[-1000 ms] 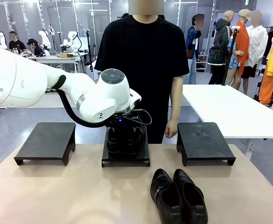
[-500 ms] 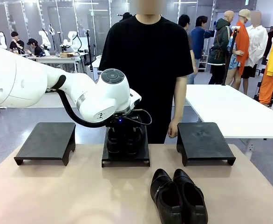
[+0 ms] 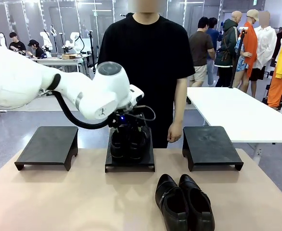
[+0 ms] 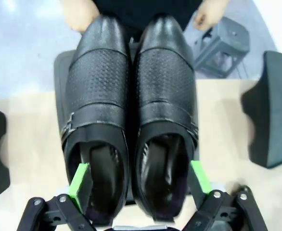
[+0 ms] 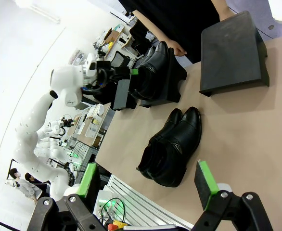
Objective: Place the shoes on the stand as instructed by the person.
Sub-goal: Pick up another pair of Shoes and place it on the Shoes Stand indicated by the person.
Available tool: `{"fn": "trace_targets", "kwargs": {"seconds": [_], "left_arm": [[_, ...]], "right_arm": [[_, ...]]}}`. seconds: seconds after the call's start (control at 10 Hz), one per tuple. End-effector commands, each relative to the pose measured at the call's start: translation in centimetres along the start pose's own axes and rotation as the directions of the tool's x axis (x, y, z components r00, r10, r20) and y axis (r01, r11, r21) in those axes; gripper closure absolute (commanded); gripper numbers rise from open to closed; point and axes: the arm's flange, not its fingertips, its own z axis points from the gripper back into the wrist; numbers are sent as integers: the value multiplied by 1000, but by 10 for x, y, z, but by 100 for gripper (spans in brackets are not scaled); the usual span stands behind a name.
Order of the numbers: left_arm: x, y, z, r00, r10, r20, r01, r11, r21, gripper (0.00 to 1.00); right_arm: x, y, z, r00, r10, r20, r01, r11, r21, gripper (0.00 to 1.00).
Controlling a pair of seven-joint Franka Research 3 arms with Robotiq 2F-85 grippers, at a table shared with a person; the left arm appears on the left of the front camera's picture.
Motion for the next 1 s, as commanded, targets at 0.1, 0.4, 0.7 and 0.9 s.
{"fn": "trace_targets", "kwargs": {"seconds": [0.1,0.4,0.7,0.9], "left_arm": [[-20,76,102,988,-110,-111,89,979,-182,0],[-60,169,179,993,-99,-67,62,907,-416,0],[-113,274,211,999,-31,-18,14,798,-602,0],[-164,349,221,999,43,1,-29,690,-723,0]], "right_arm": [[1,1,0,1000,12,13,-12,1000,12,0],[1,1,0,1000,12,13,-12,1000,12,0],[1,1,0,1000,12,13,-12,1000,12,0],[1,1,0,1000,12,13,-12,1000,12,0]]}}
